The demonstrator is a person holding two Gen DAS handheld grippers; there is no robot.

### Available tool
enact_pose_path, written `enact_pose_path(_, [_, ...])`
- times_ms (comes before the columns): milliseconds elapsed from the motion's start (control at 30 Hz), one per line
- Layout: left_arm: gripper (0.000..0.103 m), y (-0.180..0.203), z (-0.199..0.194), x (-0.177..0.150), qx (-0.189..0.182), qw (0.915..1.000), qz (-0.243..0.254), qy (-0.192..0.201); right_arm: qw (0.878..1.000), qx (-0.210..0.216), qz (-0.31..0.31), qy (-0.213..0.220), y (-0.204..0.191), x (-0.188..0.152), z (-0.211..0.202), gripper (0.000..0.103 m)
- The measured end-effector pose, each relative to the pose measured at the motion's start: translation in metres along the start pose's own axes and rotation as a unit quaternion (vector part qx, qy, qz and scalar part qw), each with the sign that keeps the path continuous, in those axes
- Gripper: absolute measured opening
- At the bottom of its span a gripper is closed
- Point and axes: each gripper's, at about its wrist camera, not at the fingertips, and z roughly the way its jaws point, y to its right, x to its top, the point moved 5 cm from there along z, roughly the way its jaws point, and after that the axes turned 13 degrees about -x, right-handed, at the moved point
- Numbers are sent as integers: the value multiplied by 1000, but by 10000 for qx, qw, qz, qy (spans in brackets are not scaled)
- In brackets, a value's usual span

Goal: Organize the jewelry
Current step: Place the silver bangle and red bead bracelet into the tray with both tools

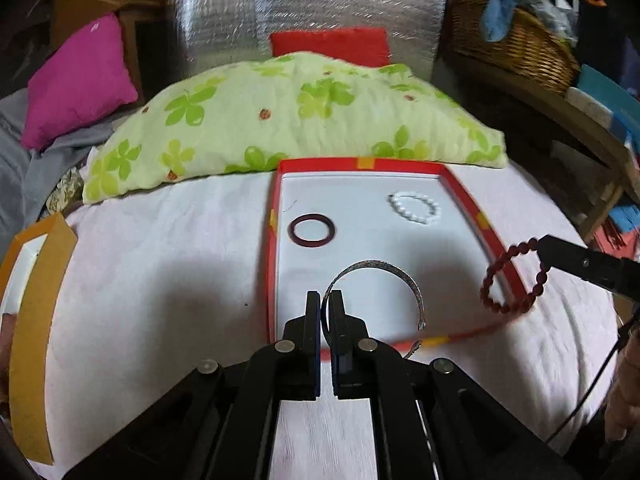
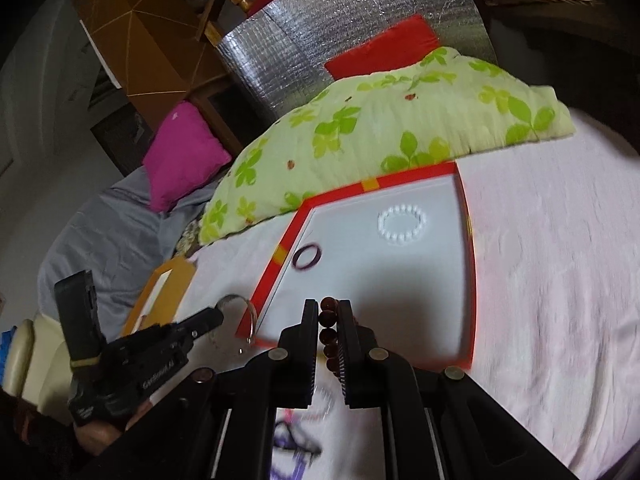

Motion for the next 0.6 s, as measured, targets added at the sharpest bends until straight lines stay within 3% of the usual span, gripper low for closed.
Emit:
enact_pose_path(133, [4, -11, 23, 3, 107, 9996, -229, -100, 9998, -112, 80, -135, 4, 14, 28, 10])
enact_pose_path(300, [4, -10, 38, 7, 350, 9993, -50, -148, 9990, -183, 151, -387, 8, 26, 63, 10])
enact_pose_path(600, [4, -15, 58, 7, 433, 9985, 47, -341, 9973, -314, 186, -640, 8, 30, 101, 10])
